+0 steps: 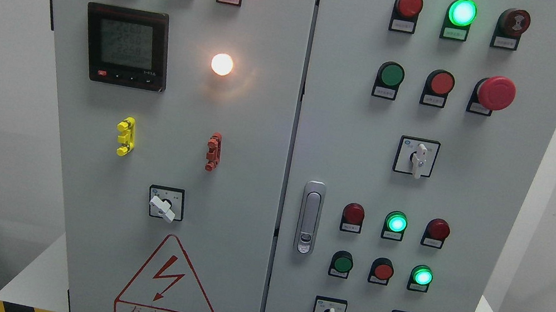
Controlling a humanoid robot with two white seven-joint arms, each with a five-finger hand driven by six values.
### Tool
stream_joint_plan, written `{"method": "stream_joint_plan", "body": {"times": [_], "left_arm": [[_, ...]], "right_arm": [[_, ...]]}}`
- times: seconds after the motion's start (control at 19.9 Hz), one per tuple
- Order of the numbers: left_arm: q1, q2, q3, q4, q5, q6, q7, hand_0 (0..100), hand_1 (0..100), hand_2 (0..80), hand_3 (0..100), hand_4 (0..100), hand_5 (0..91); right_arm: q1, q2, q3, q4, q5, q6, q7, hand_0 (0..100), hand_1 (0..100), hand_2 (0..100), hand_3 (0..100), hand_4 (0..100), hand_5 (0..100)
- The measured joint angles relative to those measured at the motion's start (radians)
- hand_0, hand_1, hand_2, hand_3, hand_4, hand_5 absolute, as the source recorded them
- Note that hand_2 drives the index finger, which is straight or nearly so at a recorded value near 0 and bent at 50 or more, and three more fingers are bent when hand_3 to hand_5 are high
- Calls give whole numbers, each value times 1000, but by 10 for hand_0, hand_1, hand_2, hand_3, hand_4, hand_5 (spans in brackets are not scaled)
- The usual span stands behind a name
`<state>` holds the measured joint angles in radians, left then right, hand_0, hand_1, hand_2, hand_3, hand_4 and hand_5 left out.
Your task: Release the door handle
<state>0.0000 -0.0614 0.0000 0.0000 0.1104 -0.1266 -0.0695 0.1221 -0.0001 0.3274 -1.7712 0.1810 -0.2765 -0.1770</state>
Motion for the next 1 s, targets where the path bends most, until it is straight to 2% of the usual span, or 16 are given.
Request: {"method": "stream_joint_plan", "body": {"times": [0.25,0.5,0.6,0.65,0.7,0.75,0.8,0.9,0.95,1.0], "left_arm": [[0,0,0,0,0,0,0,120,389,0,0,0,0],[0,0,0,0,0,0,0,120,389,0,0,0,0],[0,0,0,0,0,0,0,120,389,0,0,0,0],[0,0,0,0,0,0,0,120,389,0,0,0,0],[0,0,0,0,0,0,0,120,389,0,0,0,0],[0,0,0,0,0,0,0,120,389,0,0,0,0],[0,0,0,0,0,0,0,120,389,0,0,0,0],[0,0,0,0,0,0,0,120,389,0,0,0,0],[0,0,0,0,0,0,0,120,389,0,0,0,0],[0,0,0,0,0,0,0,120,389,0,0,0,0]], "right_arm": [[-5,0,0,-1,0,-2,0,383,0,0,13,20,37],[-6,0,0,-2,0,-4,0,384,0,0,11,20,34],[-6,0,0,-4,2,-4,0,376,0,0,38,35,42],[-7,0,0,-6,7,-4,3,358,37,0,79,86,93],[-8,0,0,-9,19,-5,5,346,103,0,153,190,169],[-11,0,0,-12,37,-6,1,357,169,0,299,323,311],[-13,0,-1,-16,68,-13,-13,366,187,0,345,358,356],[-19,0,-3,-23,155,-23,-63,382,306,0,549,549,616],[-26,2,-3,-27,210,-26,-96,390,321,0,585,575,653],[-33,8,-4,-31,267,-28,-127,376,389,0,746,710,784]]}}
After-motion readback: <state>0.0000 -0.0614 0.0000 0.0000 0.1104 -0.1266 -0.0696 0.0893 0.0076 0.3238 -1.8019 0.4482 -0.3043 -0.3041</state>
